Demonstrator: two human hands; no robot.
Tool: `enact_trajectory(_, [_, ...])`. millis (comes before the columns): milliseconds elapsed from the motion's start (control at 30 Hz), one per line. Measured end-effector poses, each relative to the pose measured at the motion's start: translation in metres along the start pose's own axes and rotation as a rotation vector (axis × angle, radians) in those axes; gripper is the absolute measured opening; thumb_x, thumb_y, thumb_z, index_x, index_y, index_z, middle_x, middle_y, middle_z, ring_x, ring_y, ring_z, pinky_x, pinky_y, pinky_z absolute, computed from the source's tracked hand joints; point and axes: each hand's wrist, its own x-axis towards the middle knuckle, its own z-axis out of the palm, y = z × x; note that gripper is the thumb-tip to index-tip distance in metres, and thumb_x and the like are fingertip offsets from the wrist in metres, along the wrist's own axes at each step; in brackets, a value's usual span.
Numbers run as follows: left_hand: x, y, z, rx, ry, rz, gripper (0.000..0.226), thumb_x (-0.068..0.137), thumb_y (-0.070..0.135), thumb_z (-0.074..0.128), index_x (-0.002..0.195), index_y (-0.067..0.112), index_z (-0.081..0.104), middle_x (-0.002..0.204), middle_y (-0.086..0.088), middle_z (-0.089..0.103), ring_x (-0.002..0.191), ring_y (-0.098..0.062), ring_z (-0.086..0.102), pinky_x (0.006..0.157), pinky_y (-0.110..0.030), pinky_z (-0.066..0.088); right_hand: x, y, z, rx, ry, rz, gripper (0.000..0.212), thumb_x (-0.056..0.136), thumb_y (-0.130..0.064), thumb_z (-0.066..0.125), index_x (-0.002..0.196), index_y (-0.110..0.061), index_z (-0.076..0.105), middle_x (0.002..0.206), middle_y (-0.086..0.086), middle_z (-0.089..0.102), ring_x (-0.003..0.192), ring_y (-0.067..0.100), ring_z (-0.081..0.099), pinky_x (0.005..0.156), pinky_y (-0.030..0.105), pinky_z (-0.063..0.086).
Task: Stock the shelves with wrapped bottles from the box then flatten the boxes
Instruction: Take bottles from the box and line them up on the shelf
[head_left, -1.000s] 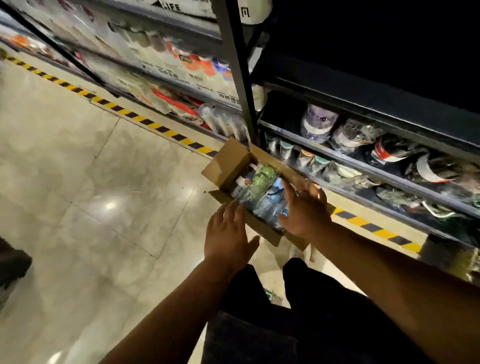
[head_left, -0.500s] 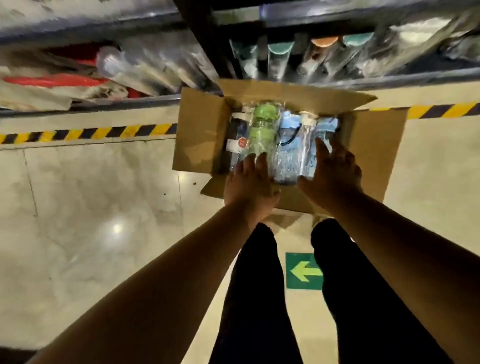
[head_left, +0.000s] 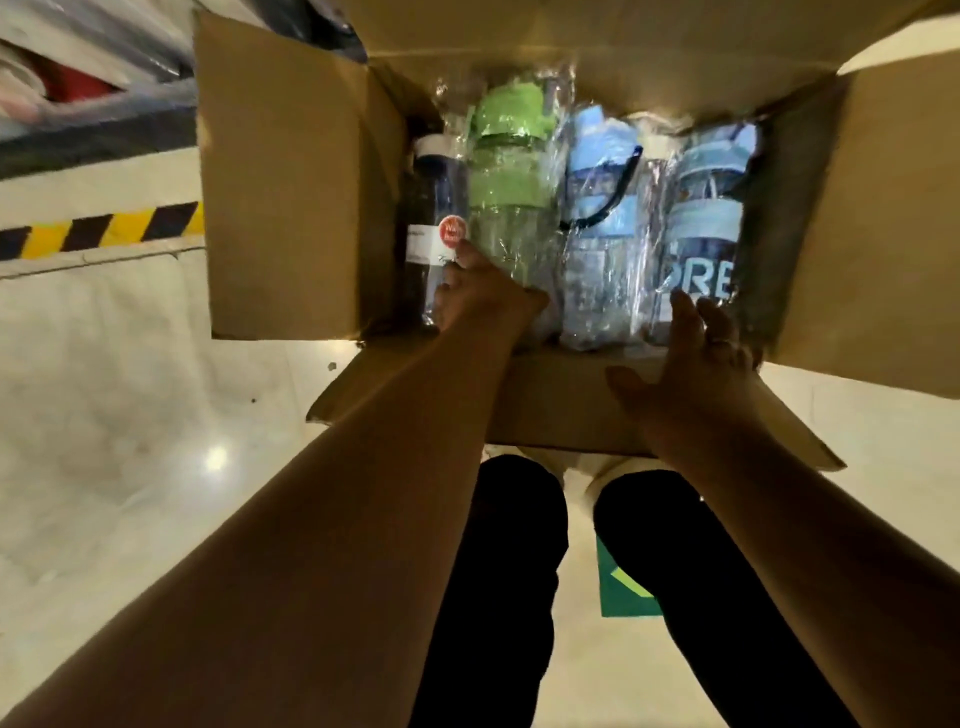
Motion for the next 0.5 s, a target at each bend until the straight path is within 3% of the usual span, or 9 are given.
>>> enact_trajectory(133, [0.010, -0.014, 0.002, -0.112, 0.058, 0.011, 0.112, 0.073, 0.050, 0.080, 0.154, 0.016, 0.011, 0.151, -0.014, 0.036, 0.137, -0.040, 0.039, 0.110, -0.052, 0.040, 0.015, -0.004, 0.003, 0.069, 0.023, 0.047, 0.085, 0.090, -0.040, 0.064, 0.156, -0.027, 0.012, 0.162, 0.007, 0.011, 0.147, 0.037, 0.014, 0.115, 0.047, 0.025])
enact_trajectory(267, [0.001, -0.032, -0.024, -0.198, 0.079, 0.105, 0.103, 0.071, 0.052, 0.081, 0.149, 0.020, 0.023, 0.147, -0.012, 0.040, 0.135, -0.038, 0.040, 0.110, -0.052, 0.039, 0.035, -0.014, 0.006, 0.130, -0.011, 0.110, 0.088, 0.088, -0.043, 0.067, 0.156, -0.026, 0.014, 0.160, 0.011, 0.017, 0.145, 0.037, 0.019, 0.114, 0.047, 0.027])
enact_trajectory(367, [-0.006, -0.041, -0.039, -0.221, 0.088, 0.155, 0.100, 0.069, 0.050, 0.082, 0.147, 0.016, 0.029, 0.143, -0.014, 0.043, 0.130, -0.040, 0.045, 0.108, -0.051, 0.041, 0.055, -0.023, 0.014, 0.190, -0.011, 0.155, 0.100, 0.083, -0.046, 0.072, 0.157, -0.021, 0.010, 0.158, 0.016, 0.020, 0.143, 0.039, 0.024, 0.116, 0.050, 0.029])
enact_trajectory(500, [-0.009, -0.050, -0.043, -0.282, 0.089, 0.187, 0.113, 0.052, 0.060, 0.073, 0.147, 0.017, 0.029, 0.140, -0.011, 0.047, 0.124, -0.038, 0.050, 0.103, -0.053, 0.046, 0.093, -0.041, 0.035, 0.266, 0.016, 0.221, 0.117, 0.077, -0.053, 0.077, 0.158, -0.019, -0.001, 0.160, 0.018, 0.015, 0.144, 0.040, 0.024, 0.115, 0.052, 0.032])
